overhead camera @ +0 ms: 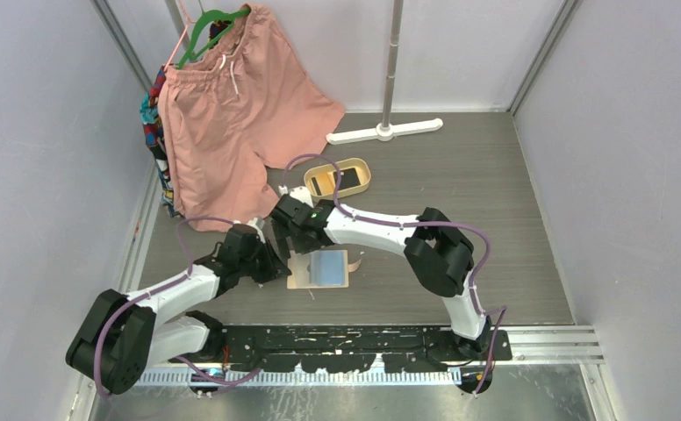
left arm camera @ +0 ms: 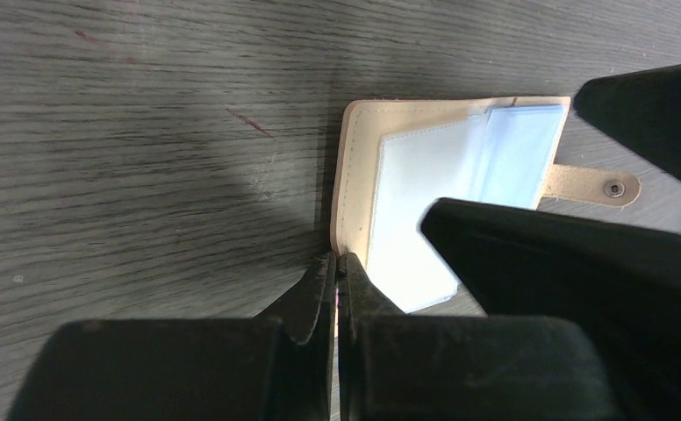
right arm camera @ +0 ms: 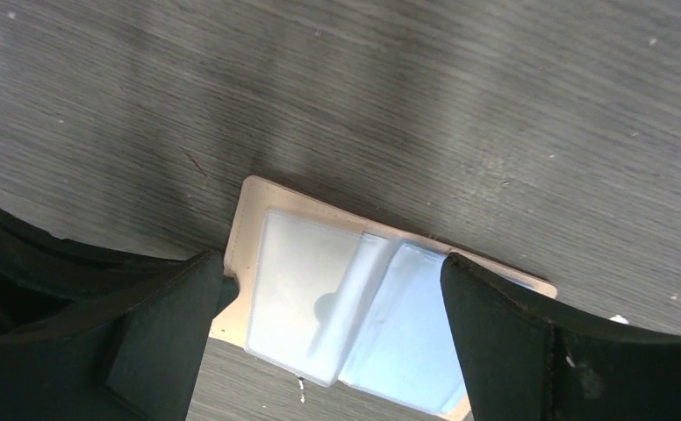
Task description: Take the credit cards out of the card holder
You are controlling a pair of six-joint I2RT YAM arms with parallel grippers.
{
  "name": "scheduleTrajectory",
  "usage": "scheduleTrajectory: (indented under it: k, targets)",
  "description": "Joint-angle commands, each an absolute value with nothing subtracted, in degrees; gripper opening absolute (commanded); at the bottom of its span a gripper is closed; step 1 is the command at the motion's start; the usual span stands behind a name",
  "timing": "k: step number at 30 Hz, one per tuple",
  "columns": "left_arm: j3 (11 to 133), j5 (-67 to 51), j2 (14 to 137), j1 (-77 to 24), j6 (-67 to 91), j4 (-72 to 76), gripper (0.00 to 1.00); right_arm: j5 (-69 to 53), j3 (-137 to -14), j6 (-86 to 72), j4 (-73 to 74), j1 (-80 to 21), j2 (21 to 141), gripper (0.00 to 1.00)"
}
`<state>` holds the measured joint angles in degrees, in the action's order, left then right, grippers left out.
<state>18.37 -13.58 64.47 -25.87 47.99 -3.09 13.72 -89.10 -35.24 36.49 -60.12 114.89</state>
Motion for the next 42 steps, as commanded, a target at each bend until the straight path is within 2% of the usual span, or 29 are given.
scheduleTrajectory:
  k: [1,16,35,42]
  targets:
    - [17.6,-12.7,63.5,-25.9,47.9,-4.1,0.0,17.2,-91.7,-37.1,36.3,-62.0,116.8,1.0]
    - [17.2,-13.0,64.9,-25.8,49.0,-2.5,0.0,23.7,-90.4,-37.1,44.4,-65.3,119.5,1.0]
    - [18.0,-11.1,65.7,-25.8,49.0,-3.3,0.0,32.3,-79.5,-37.0,53.6,-65.4,109.4,1.0]
    - [18.4,-10.9,65.5,-25.8,48.7,-3.7,0.0,42.4,-78.6,-39.2,60.2,-64.9,106.4,1.0]
